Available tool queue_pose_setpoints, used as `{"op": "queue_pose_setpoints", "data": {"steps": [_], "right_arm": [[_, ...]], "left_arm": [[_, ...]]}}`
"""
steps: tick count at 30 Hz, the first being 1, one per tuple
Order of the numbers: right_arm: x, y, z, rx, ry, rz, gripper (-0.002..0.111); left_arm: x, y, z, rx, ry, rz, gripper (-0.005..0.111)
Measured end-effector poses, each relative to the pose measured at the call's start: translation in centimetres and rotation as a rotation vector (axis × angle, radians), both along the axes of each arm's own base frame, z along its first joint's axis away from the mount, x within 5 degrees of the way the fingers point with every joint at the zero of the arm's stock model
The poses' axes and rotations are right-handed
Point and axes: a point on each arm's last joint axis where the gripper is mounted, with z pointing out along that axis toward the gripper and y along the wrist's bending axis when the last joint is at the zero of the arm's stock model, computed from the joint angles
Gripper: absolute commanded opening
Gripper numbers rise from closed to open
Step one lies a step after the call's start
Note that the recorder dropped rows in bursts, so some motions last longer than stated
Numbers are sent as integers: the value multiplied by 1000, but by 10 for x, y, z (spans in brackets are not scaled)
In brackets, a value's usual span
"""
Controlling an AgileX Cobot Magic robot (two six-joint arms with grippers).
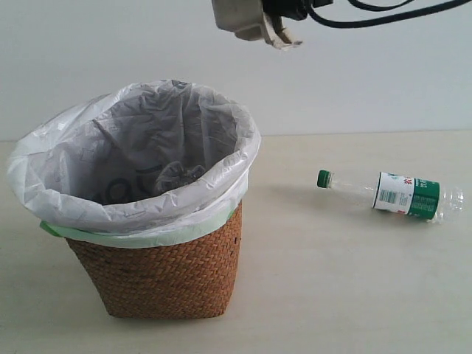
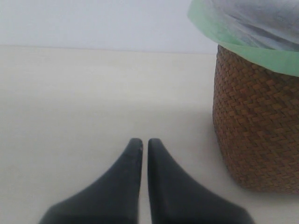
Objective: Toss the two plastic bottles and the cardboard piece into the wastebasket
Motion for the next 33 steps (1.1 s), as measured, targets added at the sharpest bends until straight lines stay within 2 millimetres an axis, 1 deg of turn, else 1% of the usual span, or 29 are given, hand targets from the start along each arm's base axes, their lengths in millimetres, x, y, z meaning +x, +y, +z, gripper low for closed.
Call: {"op": "queue_pose_setpoints", "data": {"steps": [1,2,3,4,5,15,16,18,21,24,26,28,30,33], "right_arm": [[0,2,-2,4,10,14,58],[-1,5,-3,16,17,43,58],[-4,14,-7,37,27,116,63],[-6,18,-7,49,21,150,76],[-11,25,-9,45,2,205,81],[-9,24,-14,-59,-42,199,82],[-9,24,-14,-62,-42,198,80],[-9,24,-16,-81,-44,206,70],[-10,21,-20,-151,-39,198,71],[-12,18,-18,-172,-46,195,71],[-15,17,-15,-169,-37,192,68],[-18,13,-12,-182,-36,186,62],[-21,6,-12,-241,-26,165,57],[-22,-14,-16,-392,23,104,57]], "left_arm": [[0,0,0,0,0,0,4],[0,0,0,0,0,0,4],[0,0,0,0,0,0,4],[0,0,0,0,0,0,4],[0,0,0,0,0,0,4],[0,0,0,0,0,0,4],[0,0,0,0,0,0,4],[0,0,0,0,0,0,4],[0,0,0,0,0,0,4],[0,0,0,0,0,0,4],[0,0,0,0,0,0,4],[0,0,0,0,0,0,4],[0,0,0,0,0,0,4],[0,0,0,0,0,0,4]]}}
